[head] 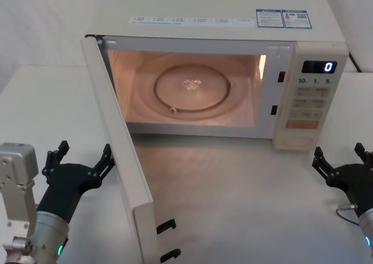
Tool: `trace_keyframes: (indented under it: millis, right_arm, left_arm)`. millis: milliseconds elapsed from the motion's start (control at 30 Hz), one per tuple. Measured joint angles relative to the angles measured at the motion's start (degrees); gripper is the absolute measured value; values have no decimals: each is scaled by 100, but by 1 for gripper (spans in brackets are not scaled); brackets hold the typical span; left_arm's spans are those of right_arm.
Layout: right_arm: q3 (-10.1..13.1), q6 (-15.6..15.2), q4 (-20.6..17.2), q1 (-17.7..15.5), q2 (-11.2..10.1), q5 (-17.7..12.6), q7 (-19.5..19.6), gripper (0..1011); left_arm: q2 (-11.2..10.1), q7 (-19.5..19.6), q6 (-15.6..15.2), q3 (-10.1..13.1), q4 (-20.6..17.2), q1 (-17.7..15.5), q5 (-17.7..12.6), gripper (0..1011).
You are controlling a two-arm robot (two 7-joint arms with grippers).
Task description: Press the button to open the microwave door with one hand; close the microwave door with the other hand.
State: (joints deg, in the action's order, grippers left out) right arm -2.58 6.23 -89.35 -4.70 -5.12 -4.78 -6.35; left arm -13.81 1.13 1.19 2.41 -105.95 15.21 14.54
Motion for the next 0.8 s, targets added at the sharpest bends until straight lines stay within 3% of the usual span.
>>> trace_keyframes:
  millis: [800]
  right_arm:
    - [0, 0, 0, 0, 0, 0, 0, 1002]
  left_arm:
    - [0, 0, 0, 0, 0, 0, 0, 1001]
